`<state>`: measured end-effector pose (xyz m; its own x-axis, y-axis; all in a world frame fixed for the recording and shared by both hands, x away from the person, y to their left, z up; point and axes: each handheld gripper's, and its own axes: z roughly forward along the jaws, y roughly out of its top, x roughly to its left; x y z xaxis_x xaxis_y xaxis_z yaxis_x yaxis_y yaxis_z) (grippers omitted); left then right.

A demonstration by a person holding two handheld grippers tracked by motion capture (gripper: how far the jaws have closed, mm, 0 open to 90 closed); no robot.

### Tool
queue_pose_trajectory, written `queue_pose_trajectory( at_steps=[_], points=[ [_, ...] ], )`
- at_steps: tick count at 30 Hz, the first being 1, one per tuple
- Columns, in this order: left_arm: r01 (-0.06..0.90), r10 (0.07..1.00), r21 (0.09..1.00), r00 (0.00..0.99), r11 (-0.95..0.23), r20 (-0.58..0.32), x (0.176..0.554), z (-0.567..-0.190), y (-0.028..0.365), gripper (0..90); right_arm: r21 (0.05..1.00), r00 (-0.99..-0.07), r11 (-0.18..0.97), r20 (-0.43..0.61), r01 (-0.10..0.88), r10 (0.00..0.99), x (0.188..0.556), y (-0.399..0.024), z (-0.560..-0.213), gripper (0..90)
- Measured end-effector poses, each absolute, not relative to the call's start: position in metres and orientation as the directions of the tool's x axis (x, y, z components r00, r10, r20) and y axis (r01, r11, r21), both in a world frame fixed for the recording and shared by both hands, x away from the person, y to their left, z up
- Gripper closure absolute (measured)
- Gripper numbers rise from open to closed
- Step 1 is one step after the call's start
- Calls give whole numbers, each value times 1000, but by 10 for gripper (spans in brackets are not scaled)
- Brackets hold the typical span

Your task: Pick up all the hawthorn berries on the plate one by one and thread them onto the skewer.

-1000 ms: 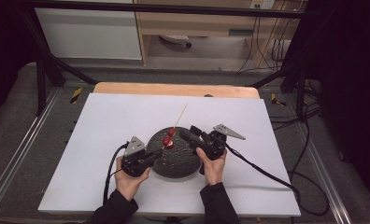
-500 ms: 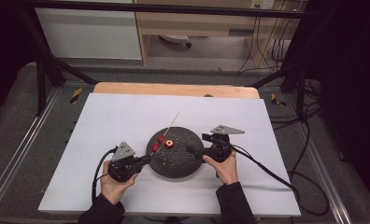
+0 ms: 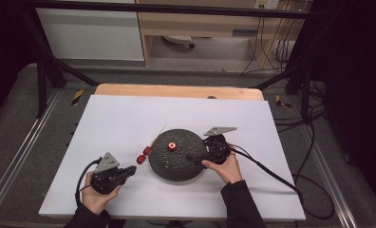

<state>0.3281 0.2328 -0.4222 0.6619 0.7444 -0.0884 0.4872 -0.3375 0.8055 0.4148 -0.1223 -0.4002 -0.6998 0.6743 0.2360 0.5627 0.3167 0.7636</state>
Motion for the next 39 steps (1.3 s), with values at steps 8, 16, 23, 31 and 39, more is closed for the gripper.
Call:
queue_pose_trajectory(
  at_steps=[8, 16, 23, 31, 39],
  points=[
    [487, 739, 803, 667, -344, -89, 324, -425, 240, 883, 717, -719, 406, 190, 567, 668, 424, -105, -391, 61],
    [498, 750, 796, 656, -345, -85, 323, -430, 247, 883, 668, -723, 459, 174, 586, 669, 439, -81, -385, 89],
    [501, 753, 795, 652, -341, -88, 323, -430, 250, 883, 605, -732, 522, 154, 601, 664, 455, -57, -388, 133],
    [508, 758, 793, 646, -335, -94, 324, -431, 252, 883, 523, -747, 598, 121, 608, 653, 471, -41, -394, 208],
    [511, 759, 791, 644, -335, -94, 324, -432, 252, 883, 483, -751, 617, 139, 621, 646, 481, -29, -398, 317]
  ],
)
